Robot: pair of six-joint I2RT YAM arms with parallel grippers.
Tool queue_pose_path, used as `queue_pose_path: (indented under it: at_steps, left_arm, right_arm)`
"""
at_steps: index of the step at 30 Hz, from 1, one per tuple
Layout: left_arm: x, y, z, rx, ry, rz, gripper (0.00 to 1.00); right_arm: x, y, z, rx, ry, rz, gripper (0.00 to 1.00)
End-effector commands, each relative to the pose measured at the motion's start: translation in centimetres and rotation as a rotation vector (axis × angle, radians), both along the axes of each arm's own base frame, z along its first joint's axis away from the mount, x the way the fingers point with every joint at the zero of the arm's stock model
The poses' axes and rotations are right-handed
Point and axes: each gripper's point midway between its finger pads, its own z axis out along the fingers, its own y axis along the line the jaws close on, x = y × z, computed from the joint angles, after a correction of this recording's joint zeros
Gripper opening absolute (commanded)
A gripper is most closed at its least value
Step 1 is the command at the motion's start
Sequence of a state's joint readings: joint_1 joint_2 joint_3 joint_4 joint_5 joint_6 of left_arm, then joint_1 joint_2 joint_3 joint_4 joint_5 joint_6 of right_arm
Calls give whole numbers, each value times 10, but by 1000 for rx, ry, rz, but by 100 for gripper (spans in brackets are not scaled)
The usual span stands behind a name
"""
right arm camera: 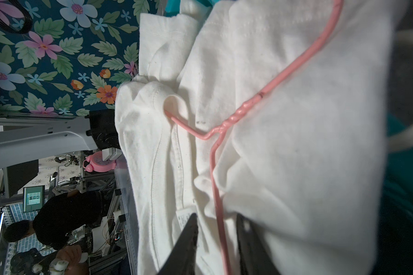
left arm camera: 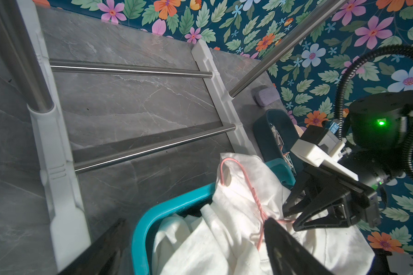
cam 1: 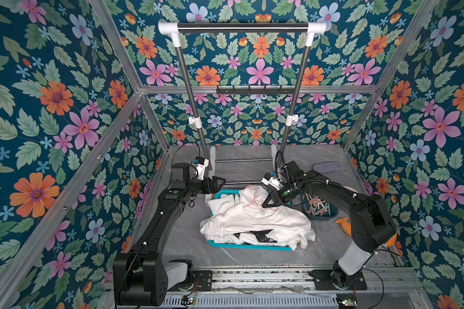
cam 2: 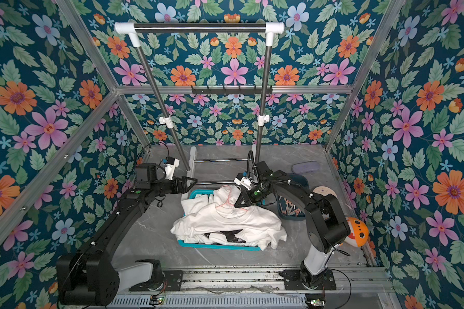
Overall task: Use clothespins to secure the t-shirt on both sides of the hanger
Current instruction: Pick up the hanger from the basket.
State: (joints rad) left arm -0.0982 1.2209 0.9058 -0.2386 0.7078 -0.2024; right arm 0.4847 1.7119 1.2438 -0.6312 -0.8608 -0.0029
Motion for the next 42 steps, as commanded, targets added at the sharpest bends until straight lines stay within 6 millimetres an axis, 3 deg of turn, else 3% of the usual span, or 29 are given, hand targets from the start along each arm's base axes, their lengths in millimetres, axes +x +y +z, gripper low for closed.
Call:
queue_pose_path:
  at_steps: [1, 8, 18, 22, 25, 29, 34, 38, 40, 42]
  left_arm:
    - [4, -1, 3, 2, -22, 2, 90]
    - [5, -3, 3, 4, -21, 1, 90]
    - [5, -10, 6, -1, -28, -20, 90]
    - [4, -12, 3, -1, -24, -40, 90]
    - [2, -16, 4, -13, -25, -64, 90]
    - [0, -19, 5, -21, -27, -82, 90]
    - [-7, -29, 5, -34, -26, -131, 91]
    - [-15, -47, 9, -78, -35, -239, 90]
    - [-19, -56, 11, -71, -40, -293, 89]
    - [-26, -66, 15, -57, -54, -355, 89]
  right_arm:
    - [-6, 2, 4, 29, 10, 24, 31]
    - [-18, 5, 19, 108, 27, 49, 30]
    - [-19, 8, 16, 127, 34, 57, 19]
    - [-20, 9, 18, 145, 33, 63, 29]
    - [-20, 9, 17, 146, 32, 64, 29]
    - [-19, 10, 14, 145, 43, 63, 18]
    - [-18, 11, 11, 138, 36, 60, 18]
    - [-12, 10, 13, 120, -14, 39, 3]
    - [-9, 9, 12, 105, -31, 32, 0]
    - [-8, 7, 26, 105, -94, 25, 0]
